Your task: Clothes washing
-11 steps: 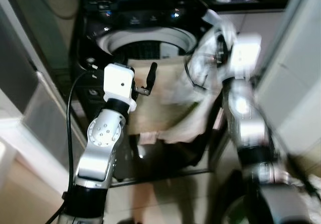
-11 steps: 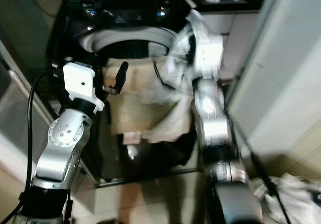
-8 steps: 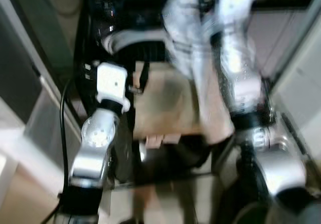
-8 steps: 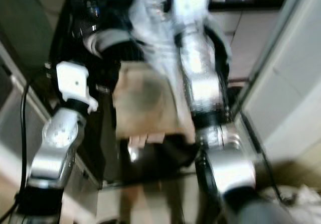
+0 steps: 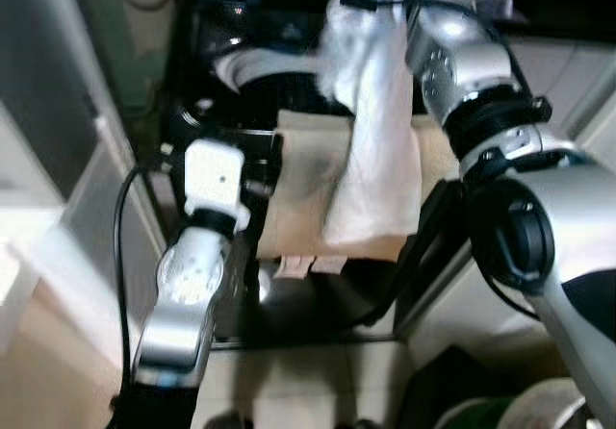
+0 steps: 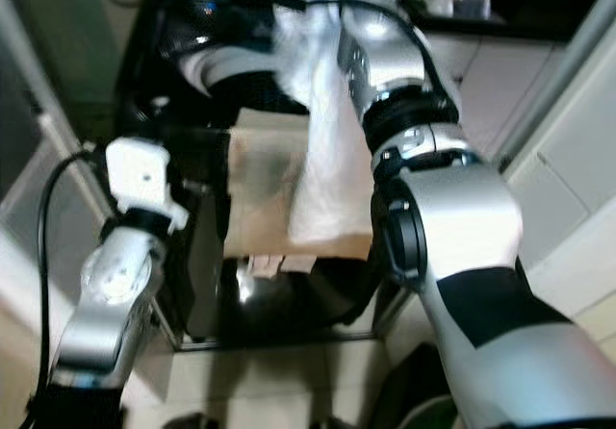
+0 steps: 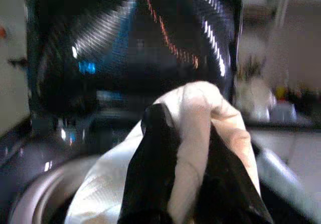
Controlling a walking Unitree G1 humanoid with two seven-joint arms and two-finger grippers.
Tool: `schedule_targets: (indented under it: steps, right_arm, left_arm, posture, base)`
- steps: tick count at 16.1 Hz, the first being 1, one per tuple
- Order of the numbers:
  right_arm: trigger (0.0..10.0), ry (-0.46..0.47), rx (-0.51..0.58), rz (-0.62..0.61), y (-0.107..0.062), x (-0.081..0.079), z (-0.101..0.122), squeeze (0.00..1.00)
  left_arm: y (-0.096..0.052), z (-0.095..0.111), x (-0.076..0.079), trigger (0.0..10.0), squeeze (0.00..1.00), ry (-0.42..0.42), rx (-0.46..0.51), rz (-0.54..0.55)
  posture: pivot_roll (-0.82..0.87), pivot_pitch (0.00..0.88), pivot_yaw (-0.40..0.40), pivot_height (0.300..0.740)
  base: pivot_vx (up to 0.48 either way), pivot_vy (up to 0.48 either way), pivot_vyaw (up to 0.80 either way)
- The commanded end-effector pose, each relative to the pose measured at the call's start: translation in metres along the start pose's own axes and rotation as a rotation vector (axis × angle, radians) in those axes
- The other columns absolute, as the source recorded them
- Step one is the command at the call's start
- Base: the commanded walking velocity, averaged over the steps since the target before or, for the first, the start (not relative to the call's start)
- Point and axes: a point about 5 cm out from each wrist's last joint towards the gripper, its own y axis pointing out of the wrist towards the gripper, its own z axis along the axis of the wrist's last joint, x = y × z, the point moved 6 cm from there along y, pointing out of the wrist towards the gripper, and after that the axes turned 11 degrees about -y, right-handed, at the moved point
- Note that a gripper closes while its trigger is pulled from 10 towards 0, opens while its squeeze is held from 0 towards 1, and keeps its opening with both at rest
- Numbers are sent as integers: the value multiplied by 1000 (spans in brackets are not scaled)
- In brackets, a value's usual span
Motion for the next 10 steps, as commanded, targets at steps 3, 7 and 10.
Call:
schedule_targets:
  steps: [3, 7, 10]
  right_arm:
    - [0, 84, -315, -41, -16, -3, -90, 0]
    - [0, 12, -365, -6, -26, -17, -114, 0]
    - [0, -56, -428, 79, -37, -29, -140, 0]
  left_arm:
    - [-11, 1, -4, 10000, 0, 20, -17, 42]
    - [-24, 1, -9, 10000, 0, 32, -41, 79]
    - [-24, 0, -6, 10000, 0, 35, -54, 65]
  posture:
    - [205, 0, -151, 740]
    - [231, 18, -161, 740]
    - [220, 22, -153, 740]
  base:
    - [0, 0, 0]
    - [0, 0, 0]
    - [0, 0, 0]
